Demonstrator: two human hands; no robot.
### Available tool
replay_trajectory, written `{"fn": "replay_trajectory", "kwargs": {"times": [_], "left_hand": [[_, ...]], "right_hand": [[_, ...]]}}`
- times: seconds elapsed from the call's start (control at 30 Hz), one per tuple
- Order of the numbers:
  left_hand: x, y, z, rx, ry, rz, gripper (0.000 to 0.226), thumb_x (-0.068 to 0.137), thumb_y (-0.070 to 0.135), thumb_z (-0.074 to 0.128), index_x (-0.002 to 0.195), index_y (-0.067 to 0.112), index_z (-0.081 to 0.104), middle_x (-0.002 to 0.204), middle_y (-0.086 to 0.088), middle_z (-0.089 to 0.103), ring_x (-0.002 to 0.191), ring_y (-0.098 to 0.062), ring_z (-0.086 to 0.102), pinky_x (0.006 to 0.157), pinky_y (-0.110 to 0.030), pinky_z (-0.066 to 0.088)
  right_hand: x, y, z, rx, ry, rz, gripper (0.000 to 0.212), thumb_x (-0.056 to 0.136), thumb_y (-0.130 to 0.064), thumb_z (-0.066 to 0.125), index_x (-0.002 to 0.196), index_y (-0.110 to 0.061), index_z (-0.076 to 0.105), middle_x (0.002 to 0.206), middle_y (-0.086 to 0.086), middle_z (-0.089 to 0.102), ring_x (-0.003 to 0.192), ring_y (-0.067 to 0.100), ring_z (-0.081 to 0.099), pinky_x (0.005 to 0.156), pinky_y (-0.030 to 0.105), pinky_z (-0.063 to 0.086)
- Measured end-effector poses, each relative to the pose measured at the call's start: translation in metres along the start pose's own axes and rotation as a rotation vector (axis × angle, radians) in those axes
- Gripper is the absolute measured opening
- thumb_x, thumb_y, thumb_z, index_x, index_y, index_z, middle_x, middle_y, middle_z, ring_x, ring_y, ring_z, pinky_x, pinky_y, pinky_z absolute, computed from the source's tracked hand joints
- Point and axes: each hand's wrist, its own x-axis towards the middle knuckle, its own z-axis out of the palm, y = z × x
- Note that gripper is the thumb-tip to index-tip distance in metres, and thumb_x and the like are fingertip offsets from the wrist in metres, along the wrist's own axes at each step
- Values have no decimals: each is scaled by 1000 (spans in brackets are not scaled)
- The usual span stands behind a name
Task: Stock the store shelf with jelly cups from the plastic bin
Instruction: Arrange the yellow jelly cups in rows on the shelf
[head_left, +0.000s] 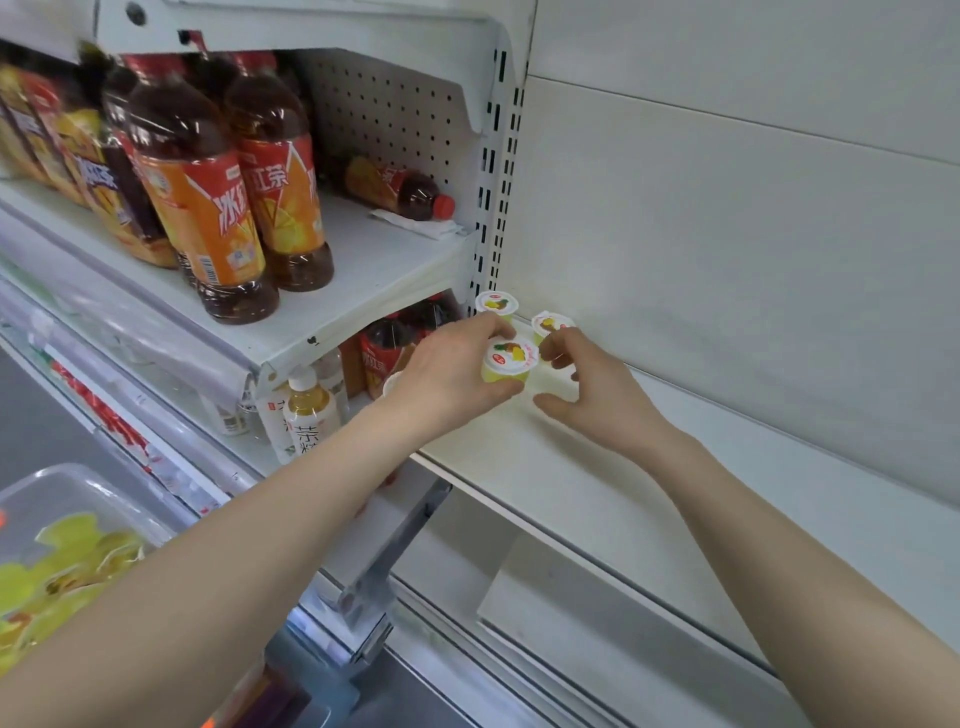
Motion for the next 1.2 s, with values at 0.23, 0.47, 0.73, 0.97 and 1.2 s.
{"fn": "replay_trajectory", "kwargs": {"times": [0.23, 0.47, 0.73, 0.97, 1.2], "left_hand": [[11, 15, 12, -21, -61, 45, 42, 77, 40, 73, 113, 29, 56, 97, 17, 55, 93, -6, 51, 71, -22, 30], [10, -9, 1, 109, -85, 175, 52, 90, 52, 56, 134, 24, 54, 136, 4, 55, 128, -19, 43, 105, -29, 31], [14, -44, -2, 292, -161, 47, 47, 95, 47, 51, 139, 30, 50, 141, 1, 47, 129, -22, 43, 104, -34, 35], [17, -44, 3, 234, -121, 22, 42, 93, 46, 54, 131, 28, 55, 138, 4, 48, 125, -19, 49, 100, -34, 38], [20, -45, 5, 215, -101, 20, 40, 91, 42, 60, 127, 26, 57, 136, 2, 50, 123, -19, 51, 100, -34, 38]], "right_hand": [[-16, -13, 11, 215, 111, 80, 48, 79, -37, 75, 120, -29, 52, 103, -18, 63, 87, 1, 56, 72, 19, 46], [-24, -3, 21, 268, 163, 190, 40, 78, -27, 75, 109, -32, 50, 92, -15, 62, 76, 6, 55, 68, 21, 45], [-12, 2, 31, 65, 157, 165, 42, 80, -26, 67, 114, -34, 44, 103, -8, 57, 80, 13, 57, 80, 36, 50], [2, -1, 41, 26, 188, 148, 37, 82, -26, 68, 109, -25, 43, 110, -6, 52, 85, 17, 55, 79, 36, 46], [7, 3, 44, -97, 214, 83, 44, 80, -37, 71, 114, -20, 47, 113, -3, 50, 92, 21, 57, 71, 33, 45]]}}
